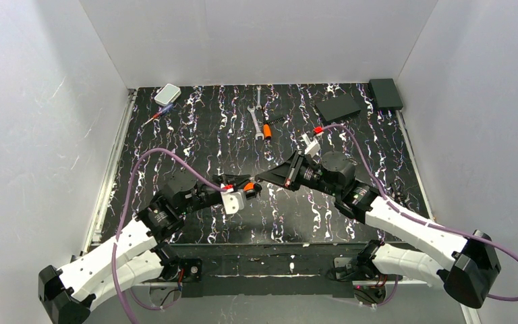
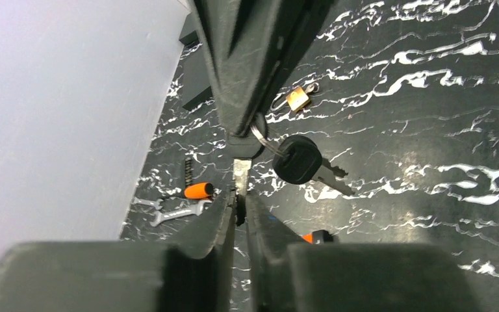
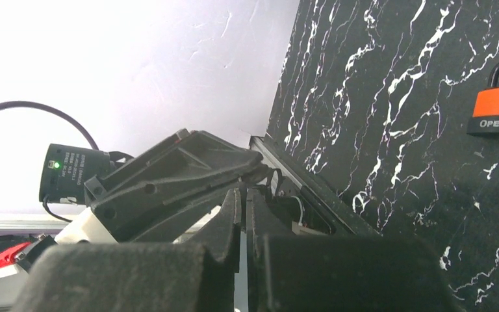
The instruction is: Unlock with the key
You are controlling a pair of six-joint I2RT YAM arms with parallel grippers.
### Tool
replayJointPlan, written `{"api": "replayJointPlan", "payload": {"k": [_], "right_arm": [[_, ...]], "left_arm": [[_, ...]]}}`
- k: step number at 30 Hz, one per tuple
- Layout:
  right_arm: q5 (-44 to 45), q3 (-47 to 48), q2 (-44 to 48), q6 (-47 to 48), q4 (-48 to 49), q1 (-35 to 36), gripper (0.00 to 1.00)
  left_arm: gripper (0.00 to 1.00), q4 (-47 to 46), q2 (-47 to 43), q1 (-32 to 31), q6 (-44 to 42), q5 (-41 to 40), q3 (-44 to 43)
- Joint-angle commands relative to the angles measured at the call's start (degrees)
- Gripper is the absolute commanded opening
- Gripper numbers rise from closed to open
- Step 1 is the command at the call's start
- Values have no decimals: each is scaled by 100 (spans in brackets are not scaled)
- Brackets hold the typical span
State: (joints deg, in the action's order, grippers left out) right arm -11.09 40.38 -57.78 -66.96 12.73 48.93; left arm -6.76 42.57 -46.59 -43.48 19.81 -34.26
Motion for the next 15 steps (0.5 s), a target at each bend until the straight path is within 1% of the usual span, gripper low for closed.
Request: {"api": "replayJointPlan", "payload": {"k": [1, 5, 7, 8, 10, 11, 12, 13, 15], "right_arm": [[-7, -52, -27, -33, 440, 88, 1], [4, -104, -11, 43, 429, 99, 1], [71, -36, 23, 284, 245, 100, 2], [149, 58, 45, 485, 38, 100, 8], [373, 319, 120, 1020, -524, 100, 31], [542, 467, 179, 1287, -870, 99, 44], [714, 584, 236, 1529, -1173, 95, 52], [895, 701, 316, 1771, -1520, 99, 58], [1069, 849, 464, 2103, -2023, 99, 62]], "left_arm": [[0, 80, 14, -84, -18, 85, -132], [0, 324, 33, -136, -125, 75, -204], [0, 500, 161, -141, -20, -3, -341], [0, 621, 252, -147, 58, -4, -432], [0, 957, 467, -144, 168, 23, -623], [0, 1108, 582, -142, 201, 33, -702], [0, 1210, 678, -140, 249, 58, -768], [0, 1306, 790, -144, 295, 107, -821], [0, 1437, 943, -142, 426, 210, -905]]}}
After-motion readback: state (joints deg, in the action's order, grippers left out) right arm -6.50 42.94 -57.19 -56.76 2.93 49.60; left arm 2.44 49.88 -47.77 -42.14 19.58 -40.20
